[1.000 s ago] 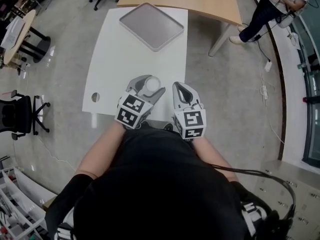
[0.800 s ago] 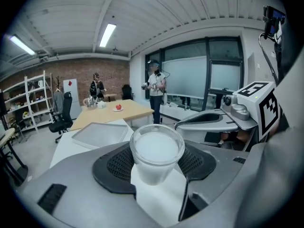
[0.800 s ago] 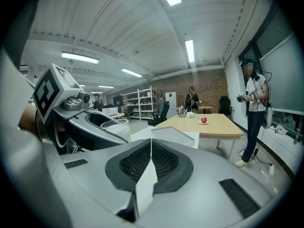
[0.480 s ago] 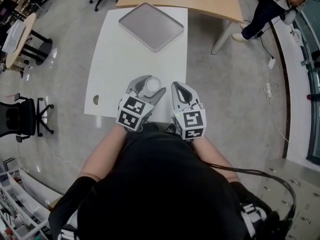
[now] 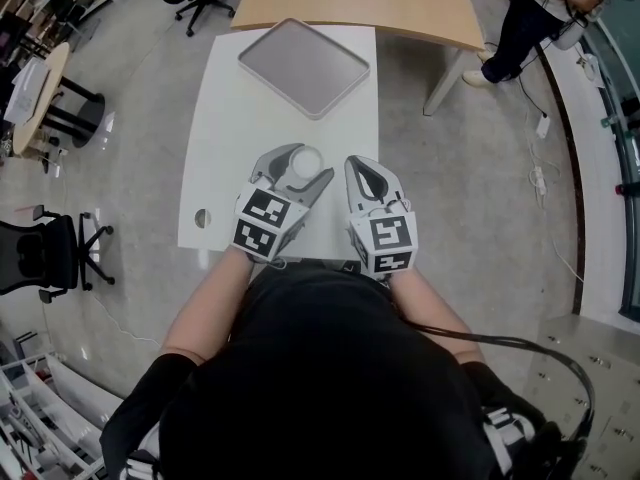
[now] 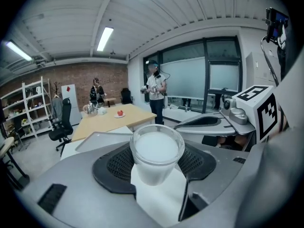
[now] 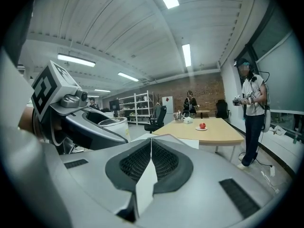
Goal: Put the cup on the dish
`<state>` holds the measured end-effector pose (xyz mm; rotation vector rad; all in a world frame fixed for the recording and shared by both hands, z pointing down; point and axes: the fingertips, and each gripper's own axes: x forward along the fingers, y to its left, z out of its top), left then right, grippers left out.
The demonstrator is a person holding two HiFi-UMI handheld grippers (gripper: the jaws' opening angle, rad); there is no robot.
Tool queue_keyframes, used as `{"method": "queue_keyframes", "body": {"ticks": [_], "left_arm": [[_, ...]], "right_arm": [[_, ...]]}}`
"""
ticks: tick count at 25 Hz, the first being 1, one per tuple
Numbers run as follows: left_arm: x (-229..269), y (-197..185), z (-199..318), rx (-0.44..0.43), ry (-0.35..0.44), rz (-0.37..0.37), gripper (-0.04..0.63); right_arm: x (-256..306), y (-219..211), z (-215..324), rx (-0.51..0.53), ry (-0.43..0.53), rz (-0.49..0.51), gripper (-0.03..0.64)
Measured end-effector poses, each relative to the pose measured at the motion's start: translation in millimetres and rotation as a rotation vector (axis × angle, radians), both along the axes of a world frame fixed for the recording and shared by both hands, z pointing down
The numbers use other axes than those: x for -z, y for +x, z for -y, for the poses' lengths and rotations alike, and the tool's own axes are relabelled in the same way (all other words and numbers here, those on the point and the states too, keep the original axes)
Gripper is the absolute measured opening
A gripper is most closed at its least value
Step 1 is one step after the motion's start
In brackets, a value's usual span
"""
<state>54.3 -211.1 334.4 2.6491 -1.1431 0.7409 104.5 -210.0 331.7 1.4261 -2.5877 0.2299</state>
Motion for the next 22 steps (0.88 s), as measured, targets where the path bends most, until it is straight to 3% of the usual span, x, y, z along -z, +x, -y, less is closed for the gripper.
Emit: {"method": "queue_keyframes", "body": {"ticks": [22], "left_arm": [[11,-68,83,-0.004,0.012,-0.044,0.273]], "right_arm": [[26,-66,88,-0.036,0.017,-0.038,0.014]]}}
